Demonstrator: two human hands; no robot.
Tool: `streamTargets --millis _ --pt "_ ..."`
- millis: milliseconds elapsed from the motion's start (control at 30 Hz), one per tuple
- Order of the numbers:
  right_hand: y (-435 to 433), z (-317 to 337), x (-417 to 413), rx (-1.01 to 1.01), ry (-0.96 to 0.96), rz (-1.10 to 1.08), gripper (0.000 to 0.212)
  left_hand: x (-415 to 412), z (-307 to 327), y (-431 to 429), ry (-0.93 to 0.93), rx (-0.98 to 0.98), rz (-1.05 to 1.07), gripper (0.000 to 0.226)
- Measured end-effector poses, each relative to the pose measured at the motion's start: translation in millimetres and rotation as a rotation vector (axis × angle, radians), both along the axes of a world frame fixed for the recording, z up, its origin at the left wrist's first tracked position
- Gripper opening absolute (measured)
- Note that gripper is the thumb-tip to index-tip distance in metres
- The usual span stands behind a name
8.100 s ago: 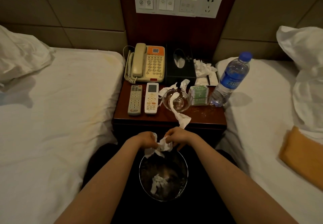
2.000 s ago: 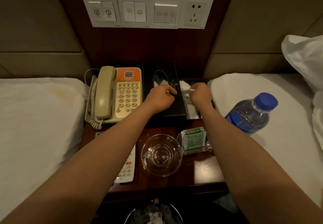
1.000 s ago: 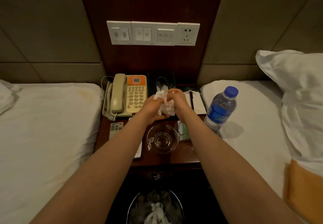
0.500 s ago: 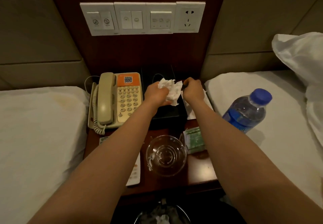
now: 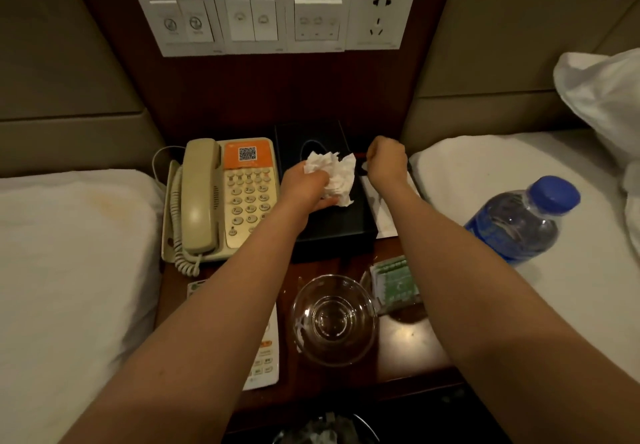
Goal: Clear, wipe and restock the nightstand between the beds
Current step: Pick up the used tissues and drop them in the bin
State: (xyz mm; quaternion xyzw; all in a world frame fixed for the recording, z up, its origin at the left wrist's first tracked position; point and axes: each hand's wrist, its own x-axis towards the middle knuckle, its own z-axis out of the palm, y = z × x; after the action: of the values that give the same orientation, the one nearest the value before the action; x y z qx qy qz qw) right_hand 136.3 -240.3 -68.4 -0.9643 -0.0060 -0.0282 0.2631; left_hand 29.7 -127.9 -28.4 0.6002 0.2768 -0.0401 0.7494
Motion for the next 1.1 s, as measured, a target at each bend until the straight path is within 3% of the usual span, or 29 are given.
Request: streamTargets --millis 100,300,467,633,833,967,1100 --pt "1.8 17.5 -15.6 0.216 -0.074 0.002 0.023 -9.8 12.2 -3.1 -0.017 0.019 0.005 0.041" --pt "3.4 44.9 -57.4 0.433 -0.018 0.032 0.021 -41.6 31.2 -9.3 -0.011 0.055 0.033 0.041" --pt "-0.7 54.0 -110.3 0.631 0.156 0.006 0.008 -83.9 30.7 -15.1 0.016 0.062 0.076 0.043" --pt "-3.3 55.0 -177.6 0.696 0.285 0.111 0.013 -118.8 43.7 -17.0 0.015 0.234 -0.008 0.043" --pt "-19.8 55.2 -240.3 1.075 0.557 0.096 0.01 -173.1 37.5 -23.8 0.072 0.354 -0.114 0.038" --pt "-36.4 36.9 -274.8 0.943 0.715 0.206 0.023 -205.7 22.3 -26.6 0.134 0.292 -0.154 0.037" --pt "-42.9 15.5 -301.8 0.874 0.687 0.233 0.032 -233.7 8.8 -31.5 0.173 0.222 -0.18 0.025"
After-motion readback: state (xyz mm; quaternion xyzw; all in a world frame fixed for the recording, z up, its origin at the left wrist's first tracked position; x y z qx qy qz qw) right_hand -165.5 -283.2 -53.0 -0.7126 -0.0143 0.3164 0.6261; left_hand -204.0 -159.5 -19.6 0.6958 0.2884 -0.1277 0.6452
